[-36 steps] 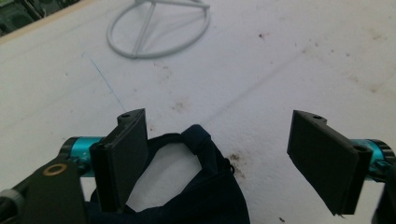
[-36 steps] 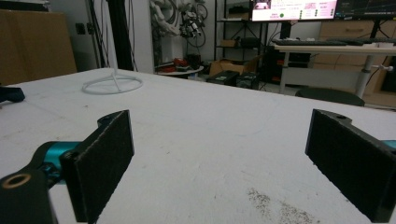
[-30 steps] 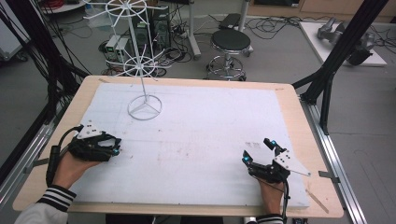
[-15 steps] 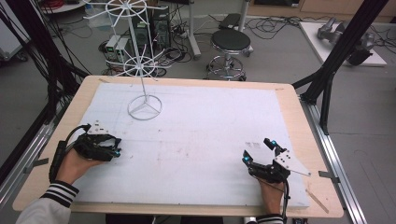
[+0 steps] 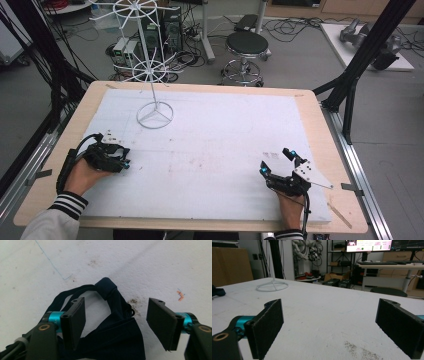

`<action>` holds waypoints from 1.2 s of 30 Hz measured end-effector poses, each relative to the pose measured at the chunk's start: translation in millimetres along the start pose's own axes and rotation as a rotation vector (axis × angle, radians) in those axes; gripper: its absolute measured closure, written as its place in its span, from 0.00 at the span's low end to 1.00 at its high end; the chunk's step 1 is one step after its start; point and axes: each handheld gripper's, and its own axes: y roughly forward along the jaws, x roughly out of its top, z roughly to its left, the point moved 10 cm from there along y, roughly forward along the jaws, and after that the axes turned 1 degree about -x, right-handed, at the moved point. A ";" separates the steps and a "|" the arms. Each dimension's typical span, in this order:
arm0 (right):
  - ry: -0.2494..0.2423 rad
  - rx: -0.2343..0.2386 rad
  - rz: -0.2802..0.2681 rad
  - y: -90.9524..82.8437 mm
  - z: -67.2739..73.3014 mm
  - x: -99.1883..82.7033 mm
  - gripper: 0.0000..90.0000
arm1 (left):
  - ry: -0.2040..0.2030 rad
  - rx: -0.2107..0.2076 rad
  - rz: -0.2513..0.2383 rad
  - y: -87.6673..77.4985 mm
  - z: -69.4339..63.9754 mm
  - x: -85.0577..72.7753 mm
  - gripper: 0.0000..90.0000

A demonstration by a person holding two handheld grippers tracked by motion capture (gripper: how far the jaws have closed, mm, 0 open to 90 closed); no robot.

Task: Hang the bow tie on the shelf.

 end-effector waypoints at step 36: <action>0.006 -0.003 -0.001 0.0 -0.6 0.1 0.08 | -0.033 -0.045 0.088 -0.1 -1.5 -4.0 0.80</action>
